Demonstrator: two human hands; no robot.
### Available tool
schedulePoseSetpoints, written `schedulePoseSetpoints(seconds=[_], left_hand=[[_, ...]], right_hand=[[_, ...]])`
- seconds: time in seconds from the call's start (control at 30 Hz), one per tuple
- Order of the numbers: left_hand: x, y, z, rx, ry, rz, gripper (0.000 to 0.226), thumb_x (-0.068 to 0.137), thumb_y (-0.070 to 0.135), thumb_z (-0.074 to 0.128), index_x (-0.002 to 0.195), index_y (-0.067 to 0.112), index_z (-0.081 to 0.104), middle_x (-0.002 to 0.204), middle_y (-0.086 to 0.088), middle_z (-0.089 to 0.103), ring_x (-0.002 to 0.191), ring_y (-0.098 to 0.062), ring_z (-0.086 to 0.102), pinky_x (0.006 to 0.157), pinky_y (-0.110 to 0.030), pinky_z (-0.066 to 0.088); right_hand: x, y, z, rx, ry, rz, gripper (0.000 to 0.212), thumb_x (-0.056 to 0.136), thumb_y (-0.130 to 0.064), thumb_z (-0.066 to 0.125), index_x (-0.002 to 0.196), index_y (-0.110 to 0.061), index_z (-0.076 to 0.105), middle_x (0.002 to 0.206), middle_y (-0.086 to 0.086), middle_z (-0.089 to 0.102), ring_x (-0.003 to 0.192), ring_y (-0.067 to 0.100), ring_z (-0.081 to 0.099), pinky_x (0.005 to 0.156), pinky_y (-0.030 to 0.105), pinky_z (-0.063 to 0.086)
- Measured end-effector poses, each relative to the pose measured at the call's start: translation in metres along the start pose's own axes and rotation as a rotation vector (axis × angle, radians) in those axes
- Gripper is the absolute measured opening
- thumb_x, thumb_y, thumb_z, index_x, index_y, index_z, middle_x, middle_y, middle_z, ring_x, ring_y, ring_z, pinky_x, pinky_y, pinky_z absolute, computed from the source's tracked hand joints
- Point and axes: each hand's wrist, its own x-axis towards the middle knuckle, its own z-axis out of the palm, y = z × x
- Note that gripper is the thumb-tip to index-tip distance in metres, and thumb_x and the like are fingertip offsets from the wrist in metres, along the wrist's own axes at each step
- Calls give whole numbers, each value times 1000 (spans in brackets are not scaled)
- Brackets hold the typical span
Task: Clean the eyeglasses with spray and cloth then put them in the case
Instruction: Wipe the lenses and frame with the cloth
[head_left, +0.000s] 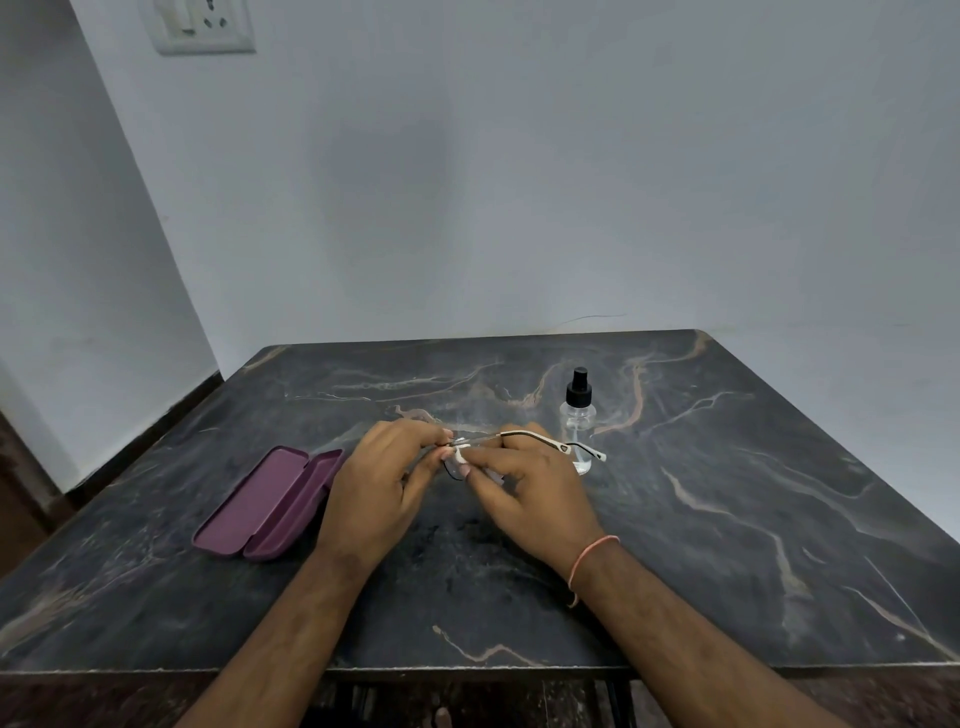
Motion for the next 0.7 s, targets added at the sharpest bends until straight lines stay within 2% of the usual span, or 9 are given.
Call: schedulePoseSetpoints(seconds=[0.07,0.17,0.33,0.47,0.7], left_hand=[[1,0,-1,1,14,-15,22,107,39,63,114,22,75,111,16,74,104,-6,64,81,-23,52],[0,1,-2,5,25,-14,23,108,40,62,113,22,75,110,16,74,103,-6,64,79,-21,51],[1,4,-1,39,-2,46,16,107,35,65,111,22,73,108,14,72,100,-8,64,88,-12,44],[2,6,1,61,-13,118,13,105,31,68,112,21,73,108,12,73,100,-9,64,91,-10,42],[2,5,2,73,-22,141,12,105,32,67,114,24,72,108,12,72,100,-8,63,91,-10,41]], right_hand=[[-1,0,1,58,-1,-8,14,95,-26,82,107,-30,88,91,-30,63,93,18,65,79,38,56],[-2,0,0,-42,9,2,17,91,-31,76,102,-32,88,92,-21,72,93,17,62,77,37,56],[0,-6,-1,-228,-16,13,20,95,-36,68,104,-35,86,92,-13,70,90,17,59,73,35,52],[2,-7,1,-222,-2,42,13,99,-29,71,102,-28,84,92,-9,67,88,20,60,74,41,53],[5,-1,6,-136,8,68,16,102,-27,69,108,-31,83,94,-8,69,90,20,63,79,40,53]])
